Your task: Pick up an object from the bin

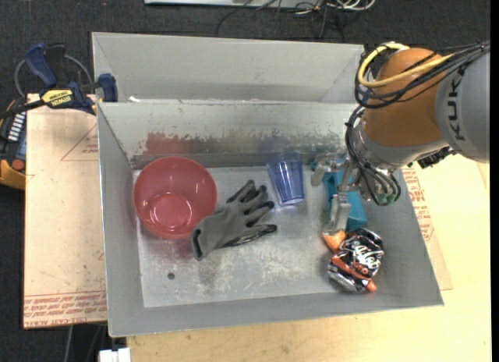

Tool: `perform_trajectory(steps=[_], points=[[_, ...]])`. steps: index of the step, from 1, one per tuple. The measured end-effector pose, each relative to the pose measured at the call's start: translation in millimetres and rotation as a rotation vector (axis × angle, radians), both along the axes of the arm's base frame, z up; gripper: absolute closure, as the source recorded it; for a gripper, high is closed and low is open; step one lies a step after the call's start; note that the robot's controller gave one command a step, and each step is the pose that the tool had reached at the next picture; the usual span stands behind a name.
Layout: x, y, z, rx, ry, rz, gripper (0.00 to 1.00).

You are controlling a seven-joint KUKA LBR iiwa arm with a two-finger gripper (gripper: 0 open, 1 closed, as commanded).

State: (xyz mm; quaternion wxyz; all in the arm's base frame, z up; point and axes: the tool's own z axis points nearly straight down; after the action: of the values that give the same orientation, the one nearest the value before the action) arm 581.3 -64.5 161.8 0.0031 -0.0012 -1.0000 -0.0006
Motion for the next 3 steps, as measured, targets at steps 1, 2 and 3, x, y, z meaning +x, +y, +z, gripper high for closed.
perform_trajectory(steps=[1,2,3], points=[[1.8,0.4,4.8,-0.001,-0.008,0.003,0.0],[26.4,80.8,-72.8,0.002,-0.006,0.232,0.0],[29.2,77.1,-14.8,-0.001,-0.017,0.383,0.0]])
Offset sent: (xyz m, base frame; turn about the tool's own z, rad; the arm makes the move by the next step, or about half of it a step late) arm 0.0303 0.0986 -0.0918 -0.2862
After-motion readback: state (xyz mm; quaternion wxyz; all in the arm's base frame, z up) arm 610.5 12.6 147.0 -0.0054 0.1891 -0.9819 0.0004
